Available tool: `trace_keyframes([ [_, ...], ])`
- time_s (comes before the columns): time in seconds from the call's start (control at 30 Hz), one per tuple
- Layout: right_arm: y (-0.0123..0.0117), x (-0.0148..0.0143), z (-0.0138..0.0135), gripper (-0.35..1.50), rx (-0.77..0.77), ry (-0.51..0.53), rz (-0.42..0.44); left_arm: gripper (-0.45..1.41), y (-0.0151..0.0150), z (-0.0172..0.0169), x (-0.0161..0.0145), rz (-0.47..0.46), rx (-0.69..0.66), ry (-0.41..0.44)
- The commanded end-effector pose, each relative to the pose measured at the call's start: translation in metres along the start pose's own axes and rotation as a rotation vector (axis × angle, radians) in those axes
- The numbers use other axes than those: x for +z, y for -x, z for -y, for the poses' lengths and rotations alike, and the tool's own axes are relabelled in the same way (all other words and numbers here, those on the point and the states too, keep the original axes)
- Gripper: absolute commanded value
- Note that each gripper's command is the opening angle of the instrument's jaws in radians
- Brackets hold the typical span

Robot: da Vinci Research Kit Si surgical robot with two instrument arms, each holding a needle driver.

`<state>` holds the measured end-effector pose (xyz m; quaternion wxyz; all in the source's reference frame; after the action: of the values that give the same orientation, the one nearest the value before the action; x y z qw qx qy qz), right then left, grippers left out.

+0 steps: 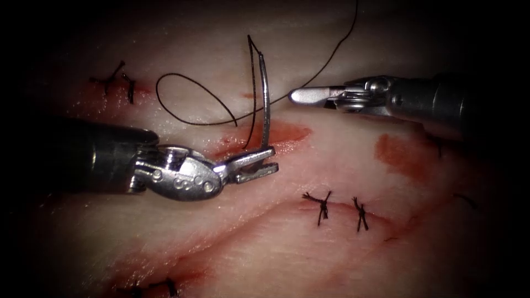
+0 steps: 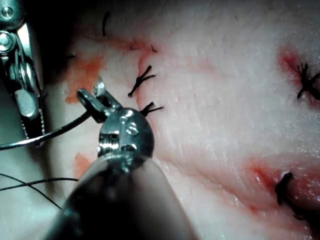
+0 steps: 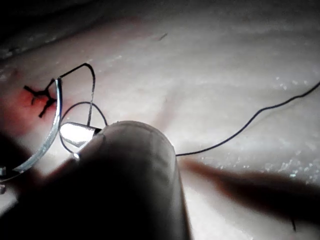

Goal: Wound Closure
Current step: Pass the needle back over to the right gripper.

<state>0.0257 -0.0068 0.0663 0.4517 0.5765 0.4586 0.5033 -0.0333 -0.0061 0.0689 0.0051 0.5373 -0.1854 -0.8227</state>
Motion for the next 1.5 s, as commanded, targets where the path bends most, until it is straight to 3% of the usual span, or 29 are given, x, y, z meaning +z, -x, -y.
trace_keyframes([
  [0.03, -0.0007, 0.0014, 0.0001, 1.40, -0.001, -0.004, 0.003, -0.45, 0.0001, 0.0000, 0.0008, -0.002, 0.002, -0.002],
  [0.5, -0.0007, 0.0026, 0.0013, 1.23, 0.009, -0.016, 0.019, -0.45, 0.0011, -0.0012, 0.0017, 0.122, 0.105, 0.027],
  [1.03, -0.0008, 0.0037, 0.0006, 1.20, -0.077, 0.083, 0.036, -0.45, 0.0007, -0.0010, 0.0016, 0.132, 0.103, 0.021],
  [1.5, 0.0004, 0.0045, 0.0004, 1.08, -0.090, 0.074, 0.057, -0.45, 0.0010, -0.0011, 0.0017, 0.134, 0.104, 0.019],
])
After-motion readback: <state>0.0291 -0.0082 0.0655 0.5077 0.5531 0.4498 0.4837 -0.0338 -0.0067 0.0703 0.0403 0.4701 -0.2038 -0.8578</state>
